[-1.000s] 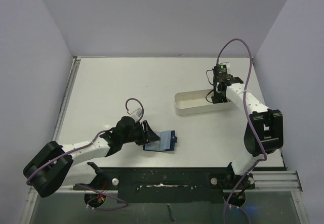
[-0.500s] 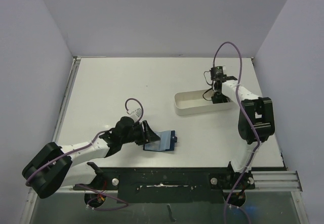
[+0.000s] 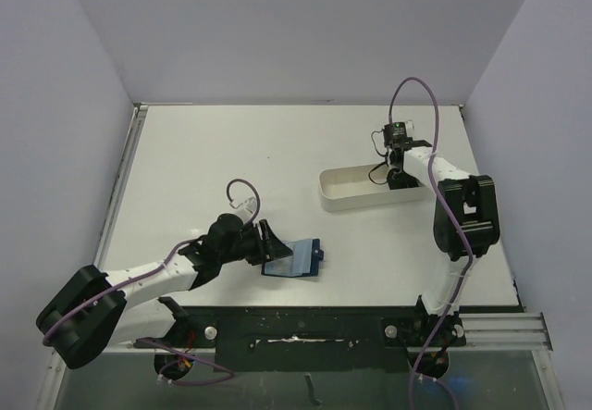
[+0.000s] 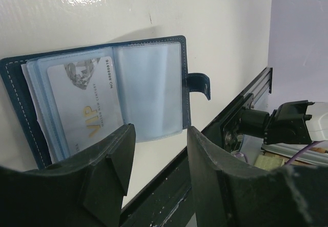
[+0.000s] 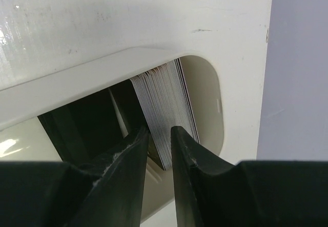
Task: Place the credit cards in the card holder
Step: Pick up the credit card from the storage box.
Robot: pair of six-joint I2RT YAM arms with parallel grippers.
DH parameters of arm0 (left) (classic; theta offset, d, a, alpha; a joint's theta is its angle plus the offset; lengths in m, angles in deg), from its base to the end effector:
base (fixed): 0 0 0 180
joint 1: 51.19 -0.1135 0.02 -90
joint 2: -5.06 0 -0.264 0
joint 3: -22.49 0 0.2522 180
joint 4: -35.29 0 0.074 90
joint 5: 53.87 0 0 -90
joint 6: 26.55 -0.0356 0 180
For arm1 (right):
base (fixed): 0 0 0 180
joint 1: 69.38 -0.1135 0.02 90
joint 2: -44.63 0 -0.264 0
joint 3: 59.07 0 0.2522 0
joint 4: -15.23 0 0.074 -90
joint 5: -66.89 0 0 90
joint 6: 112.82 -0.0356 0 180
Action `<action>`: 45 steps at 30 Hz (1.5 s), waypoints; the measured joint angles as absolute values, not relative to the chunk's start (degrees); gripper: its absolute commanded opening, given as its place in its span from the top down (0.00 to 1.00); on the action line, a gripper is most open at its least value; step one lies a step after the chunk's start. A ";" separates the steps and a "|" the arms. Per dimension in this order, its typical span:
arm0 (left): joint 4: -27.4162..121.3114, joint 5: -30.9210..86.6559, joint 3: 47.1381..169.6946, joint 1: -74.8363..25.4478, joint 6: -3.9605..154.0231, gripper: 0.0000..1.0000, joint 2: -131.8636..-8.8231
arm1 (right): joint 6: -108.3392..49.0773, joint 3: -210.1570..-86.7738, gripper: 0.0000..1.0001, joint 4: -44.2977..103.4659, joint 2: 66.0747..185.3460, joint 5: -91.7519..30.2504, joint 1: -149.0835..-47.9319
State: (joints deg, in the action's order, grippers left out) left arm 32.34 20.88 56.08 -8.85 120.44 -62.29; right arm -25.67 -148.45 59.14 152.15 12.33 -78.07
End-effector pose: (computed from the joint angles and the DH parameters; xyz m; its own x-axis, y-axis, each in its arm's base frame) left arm 0.1571 -0.1558 0.1615 -0.8912 -0.2825 -0.3549 0.1275 0.5949 -0.7936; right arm 0.3861 0.0381 0.1957 -0.8649 -0.0912 -0.4936 0.1888 0.8520 -0.4883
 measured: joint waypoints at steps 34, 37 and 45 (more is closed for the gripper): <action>32.58 21.52 55.54 -8.85 121.36 0.57 -61.42 | -24.95 -151.92 1.00 64.56 144.31 7.87 -78.92; 32.58 21.52 55.54 -8.85 121.69 0.57 -61.42 | -25.47 -152.62 1.00 66.27 142.43 6.93 -80.19; 34.61 21.52 56.02 -8.85 121.82 0.57 -60.72 | -28.73 -152.69 1.00 70.48 136.48 4.90 -87.38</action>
